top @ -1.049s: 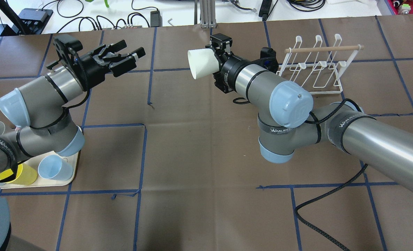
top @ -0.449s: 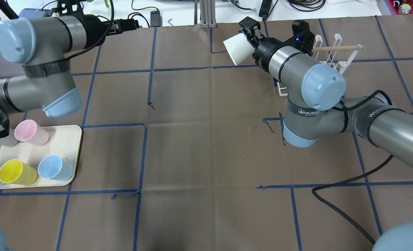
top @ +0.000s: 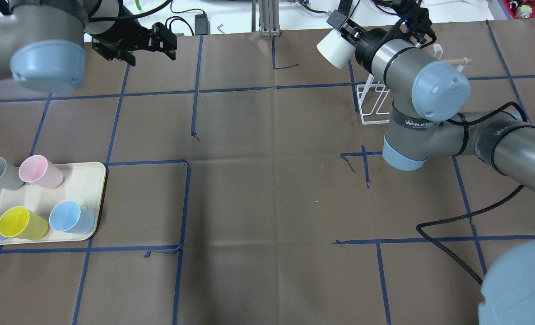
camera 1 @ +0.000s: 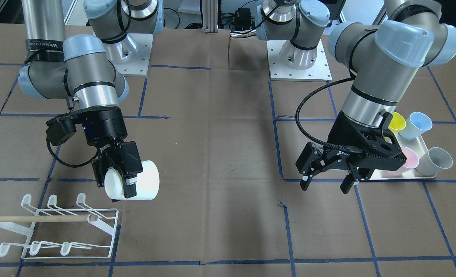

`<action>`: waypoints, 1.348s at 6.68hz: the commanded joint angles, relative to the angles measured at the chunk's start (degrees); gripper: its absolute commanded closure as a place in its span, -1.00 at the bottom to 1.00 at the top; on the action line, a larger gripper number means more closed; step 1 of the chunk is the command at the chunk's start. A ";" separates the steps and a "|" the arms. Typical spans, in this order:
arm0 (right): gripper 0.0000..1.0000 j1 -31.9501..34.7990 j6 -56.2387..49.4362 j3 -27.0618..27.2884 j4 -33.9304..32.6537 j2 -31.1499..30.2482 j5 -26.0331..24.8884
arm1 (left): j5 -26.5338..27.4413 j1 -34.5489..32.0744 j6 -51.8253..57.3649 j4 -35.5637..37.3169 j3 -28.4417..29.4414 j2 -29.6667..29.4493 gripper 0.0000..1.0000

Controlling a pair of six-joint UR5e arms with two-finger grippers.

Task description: Transfer IKEA cup to right arm and place on rack

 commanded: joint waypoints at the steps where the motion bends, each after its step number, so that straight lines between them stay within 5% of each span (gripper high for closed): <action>1: 0.72 -4.06 -17.87 -2.23 -0.03 2.04 0.14 | 4.43 -0.39 -0.05 -25.68 8.45 1.35 -0.98; 4: 0.72 -6.90 -32.24 -8.02 0.06 6.43 -0.73 | 4.61 1.01 1.53 -26.37 3.48 6.43 -0.99; 7: 0.72 -6.98 -34.82 -9.09 -0.64 10.74 -0.91 | 4.35 15.19 18.00 -25.06 -12.65 19.42 -0.97; 9: 0.72 -7.95 -34.82 -8.74 -0.56 11.28 -0.73 | 8.36 22.44 25.76 -14.30 -25.39 24.46 -0.97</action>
